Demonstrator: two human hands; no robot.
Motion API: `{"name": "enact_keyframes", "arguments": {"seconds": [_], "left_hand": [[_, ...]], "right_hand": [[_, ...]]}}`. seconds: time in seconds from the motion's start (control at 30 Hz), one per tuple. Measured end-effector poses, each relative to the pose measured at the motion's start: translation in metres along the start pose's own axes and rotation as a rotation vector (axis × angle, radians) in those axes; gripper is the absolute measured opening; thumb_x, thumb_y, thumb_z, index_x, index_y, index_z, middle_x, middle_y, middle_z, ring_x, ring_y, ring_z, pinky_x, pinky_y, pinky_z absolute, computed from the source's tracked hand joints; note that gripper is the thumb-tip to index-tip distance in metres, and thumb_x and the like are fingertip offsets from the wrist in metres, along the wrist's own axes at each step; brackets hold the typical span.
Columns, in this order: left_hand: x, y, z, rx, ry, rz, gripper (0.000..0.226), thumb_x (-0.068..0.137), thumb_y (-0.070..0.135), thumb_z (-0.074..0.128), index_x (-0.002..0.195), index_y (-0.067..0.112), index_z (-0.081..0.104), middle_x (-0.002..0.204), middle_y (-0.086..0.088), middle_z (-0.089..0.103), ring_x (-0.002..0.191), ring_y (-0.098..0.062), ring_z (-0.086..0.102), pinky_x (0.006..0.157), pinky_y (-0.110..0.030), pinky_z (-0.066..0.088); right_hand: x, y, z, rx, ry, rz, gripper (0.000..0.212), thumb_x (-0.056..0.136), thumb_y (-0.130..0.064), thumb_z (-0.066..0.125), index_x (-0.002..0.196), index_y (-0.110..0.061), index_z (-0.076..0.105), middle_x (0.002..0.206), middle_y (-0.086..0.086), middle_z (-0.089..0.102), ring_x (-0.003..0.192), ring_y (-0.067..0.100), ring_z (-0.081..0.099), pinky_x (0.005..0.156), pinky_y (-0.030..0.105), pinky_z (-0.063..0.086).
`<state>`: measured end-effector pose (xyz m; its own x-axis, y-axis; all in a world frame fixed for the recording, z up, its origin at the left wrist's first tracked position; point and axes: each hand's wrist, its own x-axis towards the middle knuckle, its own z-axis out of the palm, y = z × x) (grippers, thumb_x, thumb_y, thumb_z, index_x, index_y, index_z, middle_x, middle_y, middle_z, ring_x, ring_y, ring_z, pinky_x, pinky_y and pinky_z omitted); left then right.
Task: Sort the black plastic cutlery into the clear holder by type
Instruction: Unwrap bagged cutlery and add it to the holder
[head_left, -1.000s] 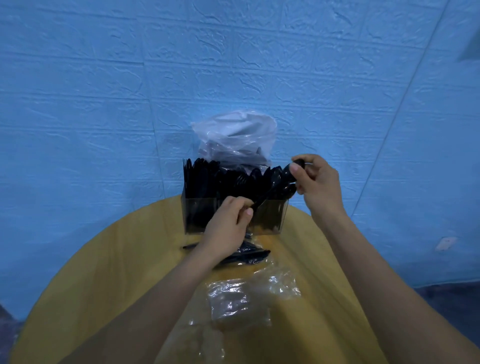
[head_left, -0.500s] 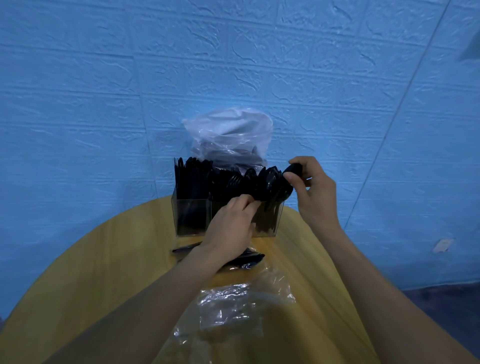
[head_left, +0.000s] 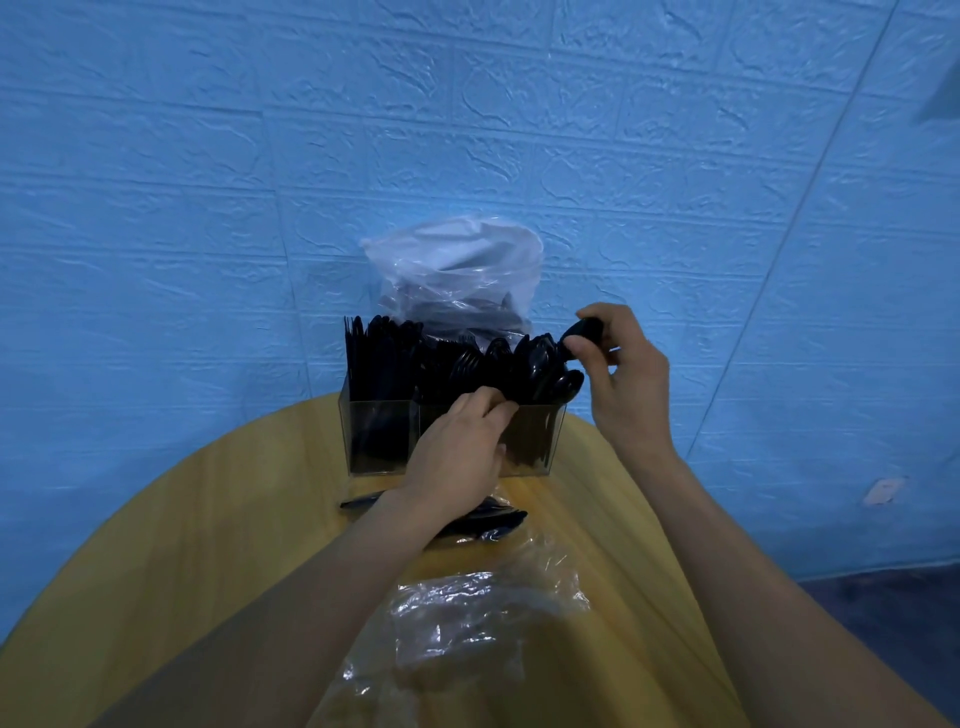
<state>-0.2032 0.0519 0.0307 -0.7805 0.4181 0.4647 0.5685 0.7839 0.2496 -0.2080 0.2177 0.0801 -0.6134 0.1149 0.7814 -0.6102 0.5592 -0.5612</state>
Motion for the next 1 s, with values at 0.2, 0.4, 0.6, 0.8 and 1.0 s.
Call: {"name": "enact_keyframes", "arguments": {"seconds": [0.2,0.4,0.6,0.8,1.0], "left_hand": [[-0.004,-0.002,-0.003,0.031,-0.031,0.034,0.05,0.093,0.016,0.05,0.141,0.018,0.038,0.139,0.003,0.036,0.123,-0.014,0.039,0.097,-0.029,0.043],[-0.005,-0.005,-0.009,-0.01,-0.098,0.027,0.051,0.094,0.018,0.051,0.143,0.019,0.037,0.143,0.006,0.034,0.121,-0.014,0.044,0.099,-0.027,0.042],[-0.036,-0.017,-0.023,-0.126,-0.063,-0.098,0.041,0.095,0.024,0.051,0.136,0.021,0.046,0.134,0.009,0.043,0.106,-0.009,0.053,0.091,-0.023,0.045],[-0.079,-0.031,-0.025,-0.167,-0.083,-0.222,0.031,0.093,0.023,0.055,0.124,0.021,0.058,0.12,0.009,0.051,0.107,-0.01,0.053,0.092,-0.031,0.047],[-0.103,-0.036,-0.028,-0.176,-0.098,-0.288,0.028,0.091,0.021,0.057,0.12,0.02,0.06,0.117,0.008,0.051,0.106,-0.011,0.052,0.089,-0.022,0.041]], "right_hand": [[-0.021,0.019,0.02,-0.2,-0.095,-0.015,0.018,0.087,-0.015,0.065,0.1,-0.005,0.057,0.084,0.002,0.055,0.071,0.02,0.053,0.064,0.034,0.045],[-0.025,0.022,0.029,-0.408,-0.173,-0.006,0.022,0.09,-0.009,0.059,0.11,0.0,0.064,0.109,0.005,0.053,0.097,0.015,0.046,0.071,0.029,0.045],[-0.06,0.005,0.03,-0.407,-0.185,-0.123,0.029,0.087,-0.006,0.057,0.115,0.001,0.063,0.095,0.012,0.061,0.087,0.027,0.056,0.069,0.029,0.044],[-0.1,-0.012,0.037,-0.291,-0.33,0.12,0.024,0.09,-0.018,0.061,0.113,-0.01,0.06,0.103,0.002,0.058,0.098,0.018,0.051,0.08,0.027,0.043],[-0.118,-0.012,0.038,-0.45,-0.671,0.116,0.038,0.086,-0.031,0.066,0.122,-0.019,0.061,0.122,-0.001,0.053,0.119,0.02,0.039,0.102,0.029,0.027]]}}
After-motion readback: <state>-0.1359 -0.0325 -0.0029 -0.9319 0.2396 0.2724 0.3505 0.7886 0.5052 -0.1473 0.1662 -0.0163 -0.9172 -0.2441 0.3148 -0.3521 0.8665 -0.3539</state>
